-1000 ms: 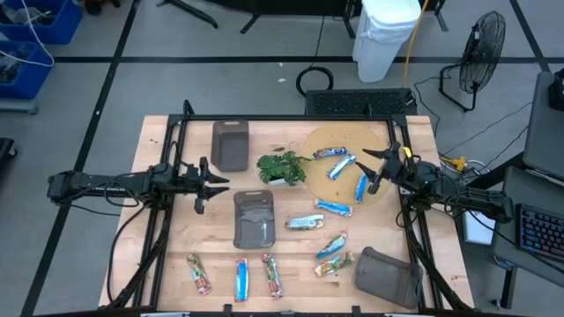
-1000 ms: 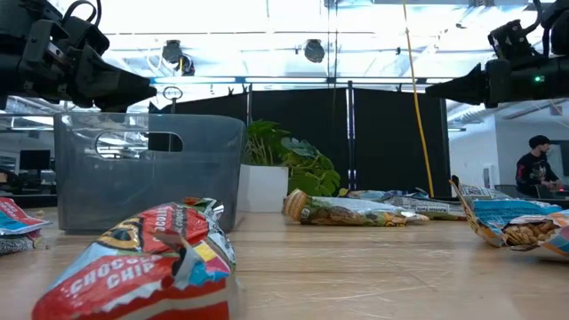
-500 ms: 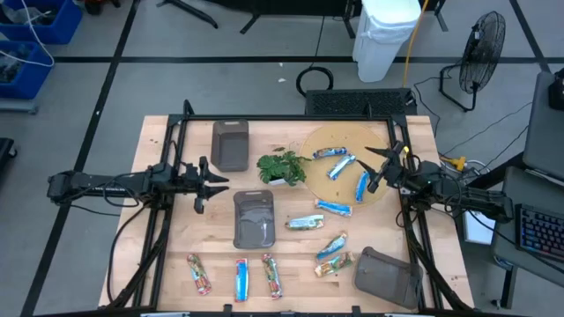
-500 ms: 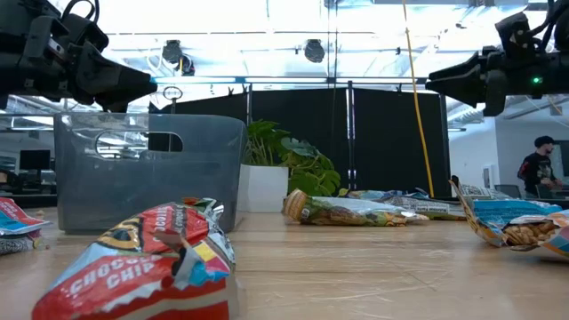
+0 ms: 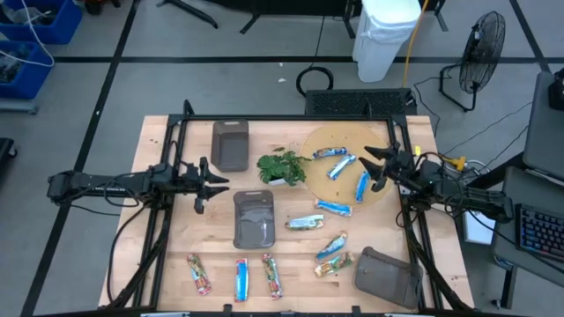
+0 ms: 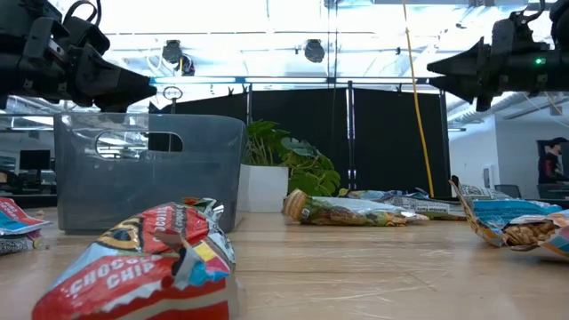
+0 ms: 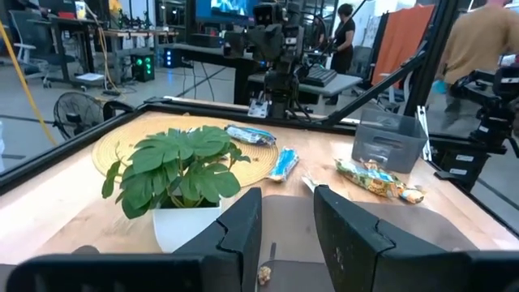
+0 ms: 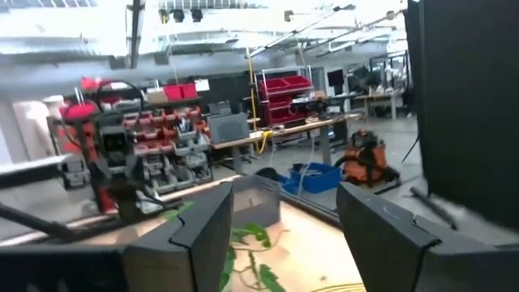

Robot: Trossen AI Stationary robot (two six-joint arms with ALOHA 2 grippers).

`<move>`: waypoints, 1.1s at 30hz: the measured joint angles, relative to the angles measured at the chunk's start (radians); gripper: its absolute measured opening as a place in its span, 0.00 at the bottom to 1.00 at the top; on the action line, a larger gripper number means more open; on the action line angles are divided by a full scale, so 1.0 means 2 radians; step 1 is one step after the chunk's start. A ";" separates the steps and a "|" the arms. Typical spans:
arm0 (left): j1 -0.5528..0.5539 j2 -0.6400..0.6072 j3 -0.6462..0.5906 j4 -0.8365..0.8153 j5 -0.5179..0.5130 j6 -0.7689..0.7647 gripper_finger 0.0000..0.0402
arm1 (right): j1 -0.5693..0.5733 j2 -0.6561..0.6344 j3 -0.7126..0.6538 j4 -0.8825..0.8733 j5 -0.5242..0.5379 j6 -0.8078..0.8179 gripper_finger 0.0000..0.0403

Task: Pick and place Granola Bars by type
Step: Put the bottom right blue granola bar into the bottom right black bin

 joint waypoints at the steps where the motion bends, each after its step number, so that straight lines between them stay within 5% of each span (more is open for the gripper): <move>1: 0.000 0.000 0.000 -0.002 0.000 0.000 0.29 | 0.000 0.000 0.004 -0.006 -0.001 0.009 0.52; 9: 0.000 0.000 0.000 -0.037 0.000 -0.001 0.29 | 0.001 0.090 0.118 -0.205 0.006 0.123 0.52; 18: 0.000 0.000 0.000 -0.037 -0.011 -0.001 0.29 | 0.001 0.351 0.305 -0.534 -0.017 0.325 0.41; 25: 0.000 0.000 0.000 -0.037 -0.026 -0.001 0.29 | 0.001 0.476 0.332 -0.556 -0.103 0.357 0.36; 33: 0.000 0.000 0.000 -0.037 -0.027 -0.015 0.29 | 0.001 0.521 0.332 -0.553 -0.105 0.407 0.36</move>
